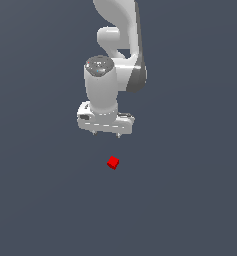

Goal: Pick up the red cube and move it to a goal position.

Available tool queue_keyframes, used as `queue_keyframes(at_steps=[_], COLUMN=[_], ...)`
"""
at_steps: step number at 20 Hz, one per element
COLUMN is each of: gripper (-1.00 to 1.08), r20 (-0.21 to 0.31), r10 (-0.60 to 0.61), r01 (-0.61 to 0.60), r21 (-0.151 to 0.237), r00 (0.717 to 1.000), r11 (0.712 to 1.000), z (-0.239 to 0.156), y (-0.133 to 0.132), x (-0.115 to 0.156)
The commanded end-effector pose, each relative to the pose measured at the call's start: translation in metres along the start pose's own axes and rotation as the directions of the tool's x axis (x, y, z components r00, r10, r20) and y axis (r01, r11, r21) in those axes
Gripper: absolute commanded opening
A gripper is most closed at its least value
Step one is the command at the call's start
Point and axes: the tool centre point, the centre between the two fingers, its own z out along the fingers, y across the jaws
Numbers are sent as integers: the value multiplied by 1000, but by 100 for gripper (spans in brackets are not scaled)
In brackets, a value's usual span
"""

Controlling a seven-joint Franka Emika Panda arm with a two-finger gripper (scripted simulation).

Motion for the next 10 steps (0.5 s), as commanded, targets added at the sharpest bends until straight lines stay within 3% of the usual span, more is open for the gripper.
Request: queue_keyframes(at_steps=[1,10], gripper=[100,100], r20=[0,0], r10=[0,49], r01=[0,-49], r21=[0,1], r00=[1000,999], r11=[1000,999], z=[0,20], y=[0,-5], x=[0,5])
